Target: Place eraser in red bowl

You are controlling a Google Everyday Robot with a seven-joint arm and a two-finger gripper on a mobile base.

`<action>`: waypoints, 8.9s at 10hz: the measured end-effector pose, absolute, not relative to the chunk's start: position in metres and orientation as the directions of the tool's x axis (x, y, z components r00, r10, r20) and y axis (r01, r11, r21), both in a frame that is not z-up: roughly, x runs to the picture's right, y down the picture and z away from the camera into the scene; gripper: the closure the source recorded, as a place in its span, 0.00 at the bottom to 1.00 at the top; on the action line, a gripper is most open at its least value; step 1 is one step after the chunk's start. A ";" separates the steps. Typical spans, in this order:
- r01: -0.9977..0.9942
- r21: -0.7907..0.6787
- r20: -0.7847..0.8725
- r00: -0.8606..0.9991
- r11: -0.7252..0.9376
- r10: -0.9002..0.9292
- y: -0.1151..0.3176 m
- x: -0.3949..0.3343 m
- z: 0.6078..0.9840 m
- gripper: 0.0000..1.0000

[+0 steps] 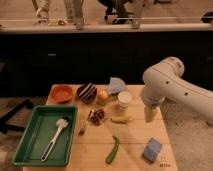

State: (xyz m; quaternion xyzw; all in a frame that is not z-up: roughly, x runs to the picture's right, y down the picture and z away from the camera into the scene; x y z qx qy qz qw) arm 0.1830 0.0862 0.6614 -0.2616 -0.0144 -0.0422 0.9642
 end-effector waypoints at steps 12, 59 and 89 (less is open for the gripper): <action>0.077 -0.488 0.086 0.996 0.869 -0.039 0.068 0.125 0.646 0.20; 0.347 -0.356 0.337 0.914 0.868 -0.226 -0.028 -0.098 0.827 0.20; 0.504 -0.555 0.459 0.849 0.662 -0.261 -0.010 -0.103 0.932 0.33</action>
